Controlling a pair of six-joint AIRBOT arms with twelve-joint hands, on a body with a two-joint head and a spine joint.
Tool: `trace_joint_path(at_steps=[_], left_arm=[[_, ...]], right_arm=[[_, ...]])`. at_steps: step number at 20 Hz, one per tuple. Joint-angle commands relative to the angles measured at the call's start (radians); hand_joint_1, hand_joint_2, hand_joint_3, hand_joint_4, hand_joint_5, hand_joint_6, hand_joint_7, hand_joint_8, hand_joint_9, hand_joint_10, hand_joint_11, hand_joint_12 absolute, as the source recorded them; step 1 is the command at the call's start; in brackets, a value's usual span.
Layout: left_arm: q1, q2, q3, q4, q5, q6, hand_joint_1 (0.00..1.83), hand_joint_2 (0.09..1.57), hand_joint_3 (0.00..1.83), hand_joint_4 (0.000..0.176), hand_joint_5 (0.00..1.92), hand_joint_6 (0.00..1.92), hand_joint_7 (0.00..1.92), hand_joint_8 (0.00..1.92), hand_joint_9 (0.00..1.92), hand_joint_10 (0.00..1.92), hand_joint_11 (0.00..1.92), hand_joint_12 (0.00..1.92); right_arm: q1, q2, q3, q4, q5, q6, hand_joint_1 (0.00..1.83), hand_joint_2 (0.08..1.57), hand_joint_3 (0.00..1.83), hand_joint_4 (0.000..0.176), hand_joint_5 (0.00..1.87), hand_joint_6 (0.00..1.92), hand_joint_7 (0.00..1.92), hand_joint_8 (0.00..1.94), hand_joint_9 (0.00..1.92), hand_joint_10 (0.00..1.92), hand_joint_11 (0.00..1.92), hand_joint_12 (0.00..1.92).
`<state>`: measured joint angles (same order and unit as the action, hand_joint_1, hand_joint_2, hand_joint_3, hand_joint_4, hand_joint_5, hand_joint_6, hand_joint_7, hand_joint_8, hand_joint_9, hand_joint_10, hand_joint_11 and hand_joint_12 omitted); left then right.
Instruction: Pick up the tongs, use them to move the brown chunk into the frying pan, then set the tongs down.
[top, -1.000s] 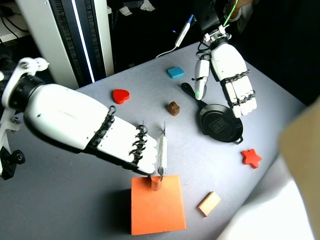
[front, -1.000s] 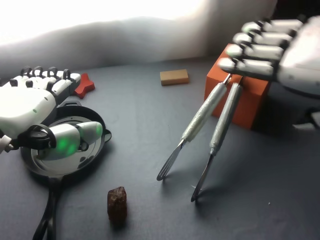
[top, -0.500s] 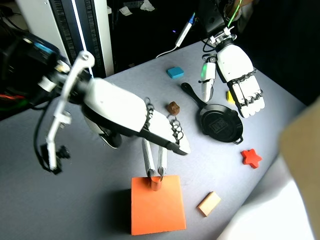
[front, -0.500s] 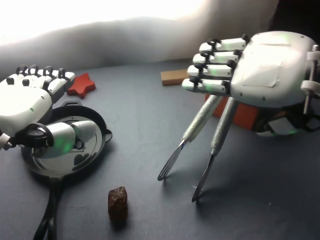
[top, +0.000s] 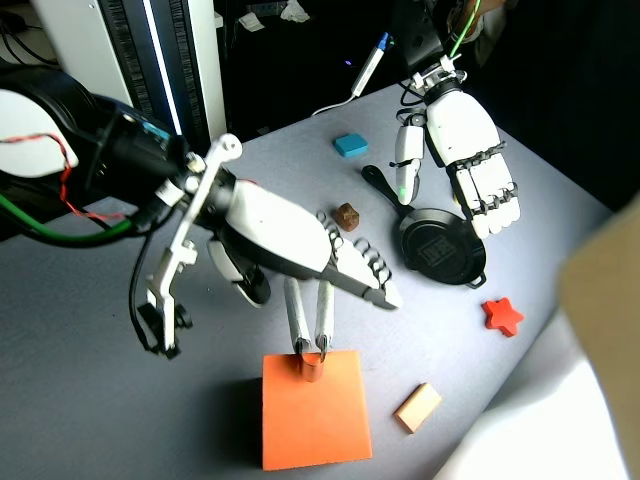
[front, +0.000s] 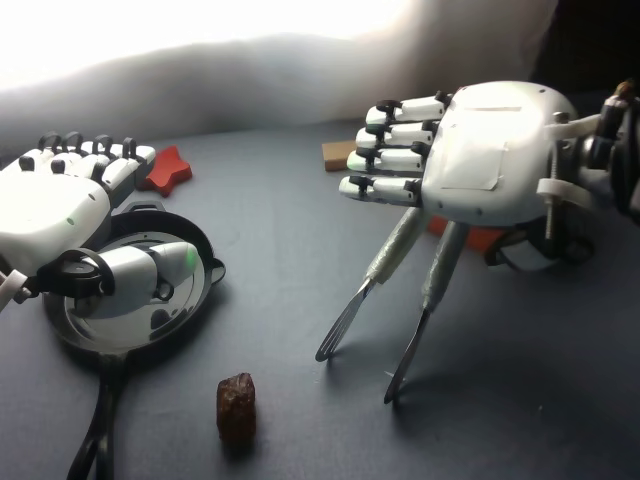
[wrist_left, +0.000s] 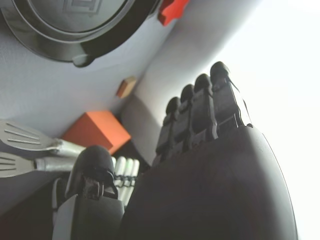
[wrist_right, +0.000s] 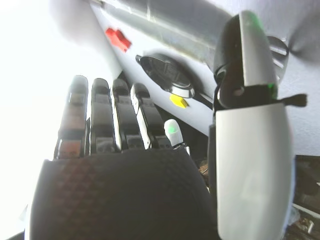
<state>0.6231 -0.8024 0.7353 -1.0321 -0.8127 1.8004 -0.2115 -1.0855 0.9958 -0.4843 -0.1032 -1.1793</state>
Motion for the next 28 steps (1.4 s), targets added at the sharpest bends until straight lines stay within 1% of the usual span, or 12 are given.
trace_joint_path(at_steps=[1, 5, 7, 10, 11, 13, 19, 21, 23, 25, 27, 28], left_arm=[[-0.009, 0.003, 0.005, 0.050, -0.091, -0.008, 0.00, 1.30, 0.00, 0.000, 0.01, 0.00, 0.05, 0.00, 0.05, 0.00, 0.00, 0.14], [-0.006, 0.003, -0.001, 0.050, -0.091, -0.010, 0.00, 1.31, 0.00, 0.002, 0.00, 0.00, 0.04, 0.00, 0.04, 0.00, 0.00, 0.18], [-0.003, 0.003, -0.001, 0.050, -0.091, -0.009, 0.00, 1.30, 0.00, 0.002, 0.00, 0.00, 0.05, 0.01, 0.05, 0.01, 0.00, 0.22], [0.004, 0.002, 0.004, 0.050, -0.094, -0.013, 0.00, 1.30, 0.00, 0.000, 0.00, 0.00, 0.01, 0.00, 0.01, 0.00, 0.00, 0.07], [0.005, 0.002, 0.006, 0.050, -0.101, -0.015, 0.00, 1.31, 0.00, 0.000, 0.00, 0.00, 0.02, 0.00, 0.01, 0.00, 0.00, 0.13], [0.005, 0.002, 0.008, 0.050, -0.109, -0.017, 0.00, 1.31, 0.00, 0.000, 0.00, 0.00, 0.03, 0.00, 0.02, 0.00, 0.00, 0.14], [0.005, 0.000, 0.010, 0.049, -0.109, -0.023, 0.00, 1.32, 0.00, 0.000, 0.01, 0.00, 0.01, 0.01, 0.01, 0.00, 0.00, 0.03], [0.004, 0.000, 0.010, 0.048, -0.109, -0.023, 0.02, 1.31, 0.00, 0.000, 0.10, 0.01, 0.07, 0.00, 0.05, 0.00, 0.00, 0.18], [-0.002, -0.001, 0.011, 0.033, -0.114, -0.024, 0.01, 1.32, 0.00, 0.002, 0.07, 0.00, 0.06, 0.00, 0.05, 0.00, 0.00, 0.16], [-0.015, -0.005, 0.013, 0.017, -0.121, -0.008, 0.00, 1.31, 0.00, 0.014, 0.08, 0.00, 0.06, 0.00, 0.05, 0.00, 0.00, 0.19], [-0.017, -0.009, 0.015, 0.015, -0.121, -0.006, 0.00, 1.30, 0.00, 0.012, 0.07, 0.00, 0.05, 0.00, 0.05, 0.00, 0.00, 0.19], [-0.015, -0.010, 0.015, 0.015, -0.121, -0.003, 0.00, 1.31, 0.00, 0.005, 0.07, 0.00, 0.05, 0.00, 0.05, 0.00, 0.00, 0.25]], right_arm=[[0.007, -0.003, 0.003, -0.010, 0.082, -0.003, 1.01, 0.93, 0.00, 0.000, 0.00, 0.00, 0.00, 0.00, 0.00, 0.00, 0.00, 0.00], [-0.014, -0.043, 0.035, -0.010, 0.080, -0.008, 0.98, 0.95, 0.00, 0.000, 0.00, 0.00, 0.00, 0.00, 0.00, 0.00, 0.00, 0.00], [-0.020, -0.062, 0.053, -0.010, 0.075, -0.002, 1.02, 0.95, 0.00, 0.000, 0.00, 0.00, 0.00, 0.00, 0.00, 0.00, 0.00, 0.00], [-0.029, -0.084, 0.069, -0.010, 0.082, 0.014, 1.01, 0.95, 0.00, 0.000, 0.00, 0.00, 0.00, 0.00, 0.00, 0.00, 0.00, 0.00], [-0.030, -0.087, 0.070, -0.010, 0.082, 0.019, 1.04, 0.93, 0.00, 0.000, 0.00, 0.00, 0.00, 0.00, 0.00, 0.00, 0.00, 0.00], [-0.034, -0.095, 0.077, -0.010, 0.082, 0.030, 1.00, 0.94, 0.00, 0.000, 0.00, 0.00, 0.00, 0.00, 0.00, 0.00, 0.00, 0.00], [-0.050, -0.128, 0.123, -0.010, 0.091, 0.060, 1.06, 0.92, 0.00, 0.000, 0.00, 0.00, 0.00, 0.00, 0.00, 0.00, 0.00, 0.00], [-0.059, -0.135, 0.137, -0.010, 0.091, 0.061, 1.06, 0.91, 0.00, 0.000, 0.00, 0.00, 0.00, 0.00, 0.00, 0.00, 0.00, 0.00], [-0.069, -0.145, 0.152, -0.010, 0.091, 0.061, 0.98, 0.91, 0.00, 0.000, 0.00, 0.00, 0.00, 0.00, 0.00, 0.00, 0.00, 0.00], [-0.081, -0.153, 0.164, -0.010, 0.099, 0.061, 1.00, 0.90, 0.00, 0.000, 0.00, 0.00, 0.00, 0.00, 0.00, 0.00, 0.00, 0.00], [-0.087, -0.157, 0.170, -0.010, 0.109, 0.060, 0.97, 0.89, 0.00, 0.000, 0.00, 0.00, 0.00, 0.00, 0.00, 0.00, 0.00, 0.00], [-0.090, -0.158, 0.174, -0.010, 0.115, 0.060, 0.97, 0.89, 0.00, 0.000, 0.00, 0.00, 0.00, 0.00, 0.00, 0.00, 0.00, 0.00]])
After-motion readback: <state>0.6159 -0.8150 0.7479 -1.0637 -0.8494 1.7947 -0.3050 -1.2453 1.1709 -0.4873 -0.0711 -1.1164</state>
